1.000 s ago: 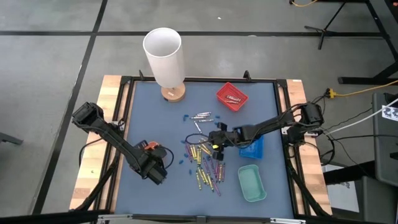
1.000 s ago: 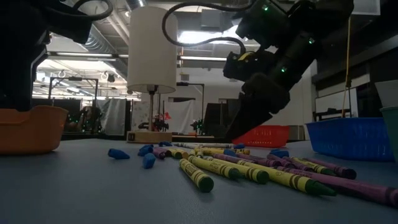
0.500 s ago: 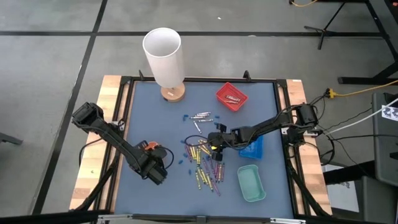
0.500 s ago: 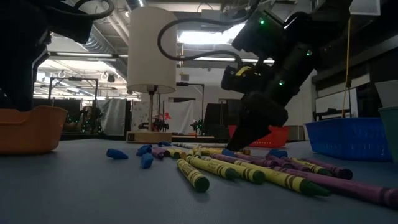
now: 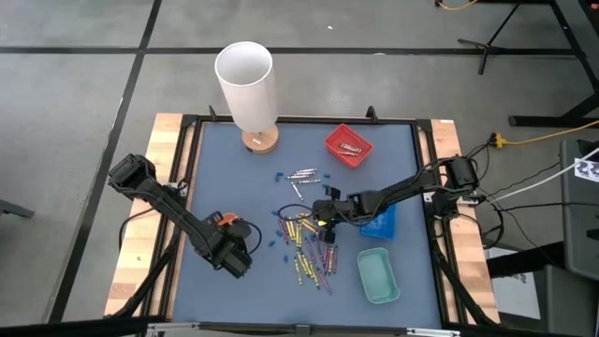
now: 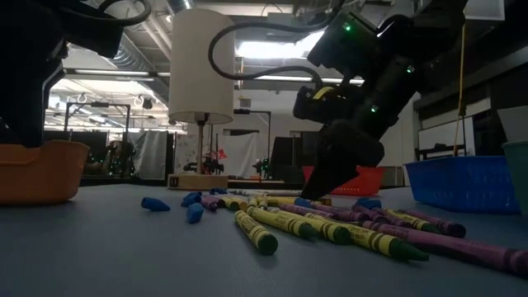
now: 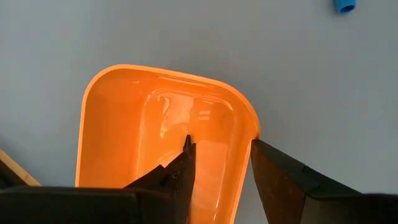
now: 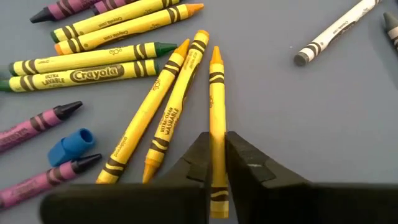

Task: Sort crayons
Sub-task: Put the yellow crayon into the blue bin

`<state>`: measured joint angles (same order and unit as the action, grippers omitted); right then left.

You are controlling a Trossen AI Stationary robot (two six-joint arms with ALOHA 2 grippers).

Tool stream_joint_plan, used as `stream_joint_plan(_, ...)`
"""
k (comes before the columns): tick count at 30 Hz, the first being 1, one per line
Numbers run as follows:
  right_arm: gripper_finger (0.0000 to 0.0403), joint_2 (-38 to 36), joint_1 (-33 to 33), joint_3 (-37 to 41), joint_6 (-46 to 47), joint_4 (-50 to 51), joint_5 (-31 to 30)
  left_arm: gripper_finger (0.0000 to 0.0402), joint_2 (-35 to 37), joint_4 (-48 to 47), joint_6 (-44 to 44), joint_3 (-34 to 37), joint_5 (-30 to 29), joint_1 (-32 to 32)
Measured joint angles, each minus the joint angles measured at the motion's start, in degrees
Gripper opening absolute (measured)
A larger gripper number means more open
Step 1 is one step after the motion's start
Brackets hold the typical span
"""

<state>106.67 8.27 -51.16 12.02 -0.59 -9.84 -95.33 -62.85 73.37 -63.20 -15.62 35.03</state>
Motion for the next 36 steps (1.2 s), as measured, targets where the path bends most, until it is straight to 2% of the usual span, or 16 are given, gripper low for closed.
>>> stream_joint_plan(5, 0.0008, -0.44, 0.00, 0.02, -0.28, 0.25, 0.17, 0.0141, 0.00, 0.00, 0.01, 0.00, 0.00, 0.00)
stream_joint_plan(11, 0.0028, -4.02, -0.09, 0.49, -0.43, 3.17, 0.62, 0.0141, 0.00, 0.00, 0.00, 0.00, 0.00, 0.00)
stream_joint_plan(14, 0.0027, -7.74, -0.09, 0.32, -1.39, 4.97, 0.60, 0.0141, 0.00, 0.00, 0.00, 0.00, 0.00, 0.00)
stream_joint_plan(25, 0.0025, -24.13, -0.07, 0.24, -1.97, 21.88, 0.72, 0.0141, 0.00, 0.56, 0.00, 0.00, 0.00, -0.02)
stream_joint_plan(30, 0.0024, -31.52, -0.07, 0.22, -1.86, 31.60, 7.13, 0.0141, 0.00, 1.11, 0.00, 0.00, -0.06, -0.02)
stream_joint_plan(36, 0.0025, -37.03, 0.00, 0.17, -1.87, 44.51, 15.53, 0.0141, 0.00, 1.70, 0.00, 0.00, -0.26, -0.02)
